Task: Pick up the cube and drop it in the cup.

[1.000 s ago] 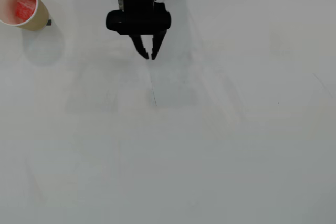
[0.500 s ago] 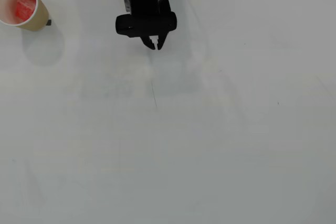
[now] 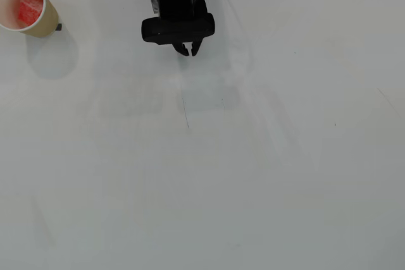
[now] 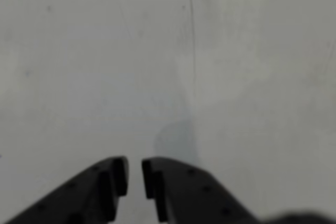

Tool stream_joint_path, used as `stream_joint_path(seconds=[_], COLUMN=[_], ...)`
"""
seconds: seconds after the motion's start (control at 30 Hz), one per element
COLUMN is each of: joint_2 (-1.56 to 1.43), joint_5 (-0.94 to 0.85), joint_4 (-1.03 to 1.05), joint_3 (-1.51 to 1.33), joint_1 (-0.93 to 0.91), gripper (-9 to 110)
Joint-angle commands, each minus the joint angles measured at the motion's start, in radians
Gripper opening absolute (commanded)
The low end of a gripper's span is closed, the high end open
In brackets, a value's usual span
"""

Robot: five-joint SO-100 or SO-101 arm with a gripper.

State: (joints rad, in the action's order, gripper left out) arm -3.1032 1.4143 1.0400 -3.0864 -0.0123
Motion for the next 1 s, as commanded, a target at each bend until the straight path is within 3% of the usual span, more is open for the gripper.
stream_joint_path(seconds=[0.0, 0.97], joint_2=[-0.035, -0.035], joint_5=[-0.011, 0.115], joint_4=[0.029, 0.138], joint_3=[-0.035, -0.035], joint_1=[0.028, 0.026], gripper=[0, 0])
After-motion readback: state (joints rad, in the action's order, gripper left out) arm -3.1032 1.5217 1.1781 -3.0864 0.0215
